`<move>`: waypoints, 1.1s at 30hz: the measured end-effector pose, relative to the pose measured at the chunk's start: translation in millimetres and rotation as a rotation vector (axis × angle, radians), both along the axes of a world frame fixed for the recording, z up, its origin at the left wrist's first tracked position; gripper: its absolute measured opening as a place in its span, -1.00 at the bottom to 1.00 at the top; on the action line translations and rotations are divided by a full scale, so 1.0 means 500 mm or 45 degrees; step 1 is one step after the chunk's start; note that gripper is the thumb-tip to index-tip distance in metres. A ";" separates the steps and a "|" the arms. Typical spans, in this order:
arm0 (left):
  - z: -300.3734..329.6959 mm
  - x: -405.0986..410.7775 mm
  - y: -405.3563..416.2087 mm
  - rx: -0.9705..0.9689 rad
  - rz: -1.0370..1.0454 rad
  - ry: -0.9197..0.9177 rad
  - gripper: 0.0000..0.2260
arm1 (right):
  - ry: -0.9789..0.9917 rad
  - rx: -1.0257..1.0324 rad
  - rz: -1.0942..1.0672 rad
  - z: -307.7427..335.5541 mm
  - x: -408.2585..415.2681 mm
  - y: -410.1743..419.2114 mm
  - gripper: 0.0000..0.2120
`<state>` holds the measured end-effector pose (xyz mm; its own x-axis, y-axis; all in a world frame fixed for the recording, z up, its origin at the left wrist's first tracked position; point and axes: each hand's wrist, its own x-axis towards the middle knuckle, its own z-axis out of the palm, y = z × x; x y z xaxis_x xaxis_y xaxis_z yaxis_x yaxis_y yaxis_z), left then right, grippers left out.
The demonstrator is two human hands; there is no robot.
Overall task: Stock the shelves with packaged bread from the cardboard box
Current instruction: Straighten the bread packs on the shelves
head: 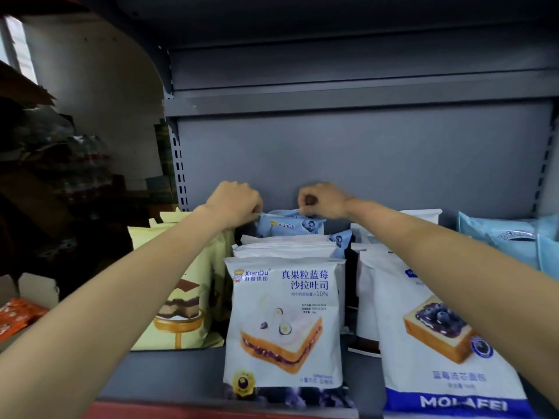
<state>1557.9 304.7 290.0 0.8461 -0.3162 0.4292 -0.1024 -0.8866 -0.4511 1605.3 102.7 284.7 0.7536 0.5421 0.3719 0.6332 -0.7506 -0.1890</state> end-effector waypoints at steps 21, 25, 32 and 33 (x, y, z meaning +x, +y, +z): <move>-0.042 0.003 -0.028 -0.206 -0.081 -0.026 -0.92 | 0.036 -0.097 -0.138 0.002 -0.025 -0.016 -0.73; -0.029 0.005 -0.019 -0.258 -0.042 0.088 -0.91 | -0.050 -0.200 -0.166 0.022 -0.058 -0.054 -0.71; -0.018 0.006 -0.006 -0.383 -0.236 0.202 -0.78 | 0.473 -0.559 -0.203 0.017 -0.097 -0.076 -0.70; -0.015 0.007 -0.005 -0.370 -0.312 0.218 -0.76 | 0.457 -0.537 -0.189 0.014 -0.095 -0.073 -0.70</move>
